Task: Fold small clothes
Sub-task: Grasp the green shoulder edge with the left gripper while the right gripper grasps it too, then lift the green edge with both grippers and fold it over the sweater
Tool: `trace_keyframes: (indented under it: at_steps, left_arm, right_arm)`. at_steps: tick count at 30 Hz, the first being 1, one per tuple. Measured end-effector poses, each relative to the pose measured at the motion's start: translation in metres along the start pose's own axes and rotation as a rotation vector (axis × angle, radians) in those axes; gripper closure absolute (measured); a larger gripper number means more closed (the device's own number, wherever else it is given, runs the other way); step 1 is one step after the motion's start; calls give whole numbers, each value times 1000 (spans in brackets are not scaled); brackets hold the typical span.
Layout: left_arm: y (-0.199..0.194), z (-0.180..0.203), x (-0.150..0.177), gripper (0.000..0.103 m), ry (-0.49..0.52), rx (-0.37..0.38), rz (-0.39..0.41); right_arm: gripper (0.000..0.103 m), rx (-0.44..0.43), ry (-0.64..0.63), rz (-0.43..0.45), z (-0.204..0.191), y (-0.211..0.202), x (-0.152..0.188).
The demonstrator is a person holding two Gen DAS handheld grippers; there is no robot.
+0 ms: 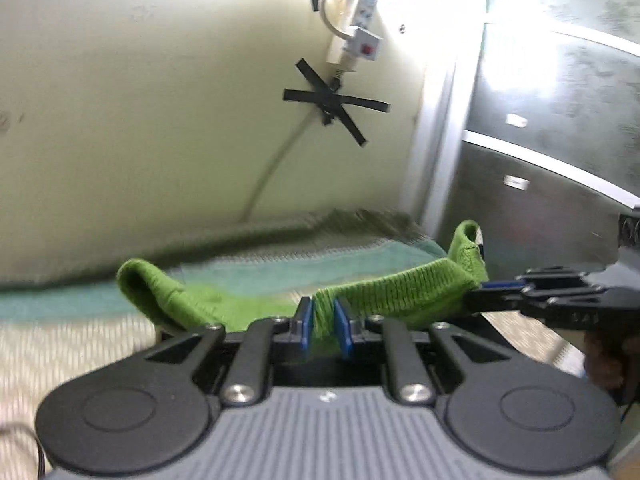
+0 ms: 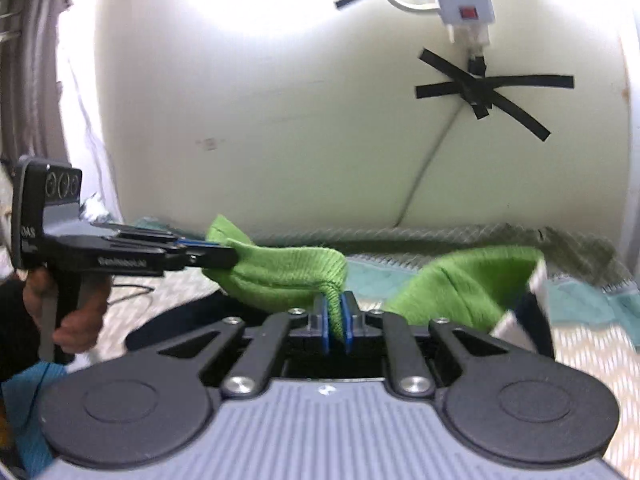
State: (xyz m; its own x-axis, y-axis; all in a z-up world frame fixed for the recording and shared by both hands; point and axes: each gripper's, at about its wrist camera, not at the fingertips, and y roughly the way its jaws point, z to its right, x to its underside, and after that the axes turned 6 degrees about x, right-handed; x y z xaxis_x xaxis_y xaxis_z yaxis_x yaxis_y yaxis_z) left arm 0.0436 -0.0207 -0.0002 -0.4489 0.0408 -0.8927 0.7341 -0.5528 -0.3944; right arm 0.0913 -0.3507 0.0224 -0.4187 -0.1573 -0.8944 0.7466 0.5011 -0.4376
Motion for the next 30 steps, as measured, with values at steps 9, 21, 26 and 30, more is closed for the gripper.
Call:
trace_keyframes:
  at_steps: [9,21,26,30]
  left_arm:
    - [-15,9,63,82,-55,-34,-140]
    - [-44,-20,19,69,-60,-42,33]
    - [26,-27,8,69,-4,-95,-45]
    - [65,-53,11,72,-78,-173,-95]
  right_arm:
    - [90,157,-73,-96,-57,-17,86]
    - [67,224,61,201,-37,-81,48]
    - [67,278,14,219,-34,-53,26]
    - [90,419,14,-17,-1,-13,50]
